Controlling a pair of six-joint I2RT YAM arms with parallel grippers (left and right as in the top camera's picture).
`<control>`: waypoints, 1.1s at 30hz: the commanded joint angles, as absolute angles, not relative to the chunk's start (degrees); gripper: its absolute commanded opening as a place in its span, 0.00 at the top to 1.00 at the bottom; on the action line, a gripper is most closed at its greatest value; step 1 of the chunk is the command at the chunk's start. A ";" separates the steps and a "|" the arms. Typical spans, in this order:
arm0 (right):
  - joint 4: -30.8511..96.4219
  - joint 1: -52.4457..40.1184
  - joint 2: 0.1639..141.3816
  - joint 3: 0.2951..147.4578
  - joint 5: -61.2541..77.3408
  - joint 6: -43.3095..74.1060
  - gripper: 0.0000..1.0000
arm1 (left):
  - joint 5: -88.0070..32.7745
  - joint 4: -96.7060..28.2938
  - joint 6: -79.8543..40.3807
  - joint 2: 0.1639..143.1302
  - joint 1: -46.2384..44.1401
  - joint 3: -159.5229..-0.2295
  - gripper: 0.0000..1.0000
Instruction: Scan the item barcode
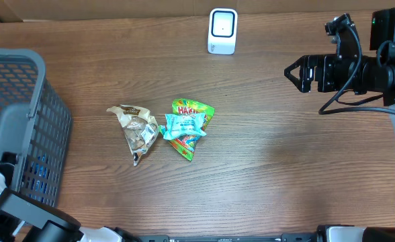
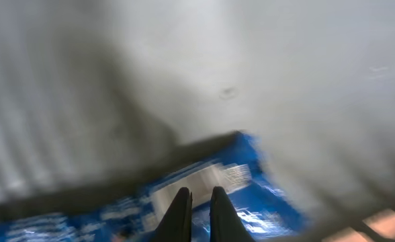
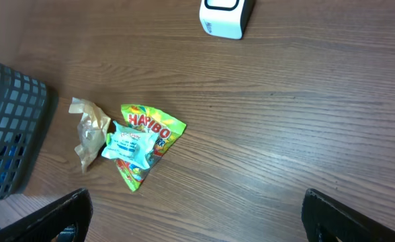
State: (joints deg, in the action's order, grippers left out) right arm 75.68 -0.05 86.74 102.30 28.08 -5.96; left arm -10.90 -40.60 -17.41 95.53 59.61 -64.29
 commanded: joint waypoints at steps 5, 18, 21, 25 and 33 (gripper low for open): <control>75.88 -0.03 86.28 102.28 28.40 -5.82 0.00 | -19.40 -45.17 -11.53 95.83 59.44 -71.61 0.09; 74.32 -0.03 86.28 102.28 28.38 -5.82 0.00 | -9.82 -45.41 -3.40 95.94 54.08 -60.47 0.03; 74.78 -0.03 86.28 102.28 28.38 -5.82 0.00 | -7.99 -43.57 -3.44 95.94 53.98 -59.61 0.05; 74.87 -0.03 86.28 102.28 28.38 -5.85 0.00 | -4.51 -41.74 -5.39 95.96 53.98 -59.59 0.12; 74.87 -0.03 86.28 102.28 28.38 -5.82 0.00 | -3.70 -39.72 -5.61 96.01 53.98 -59.61 0.60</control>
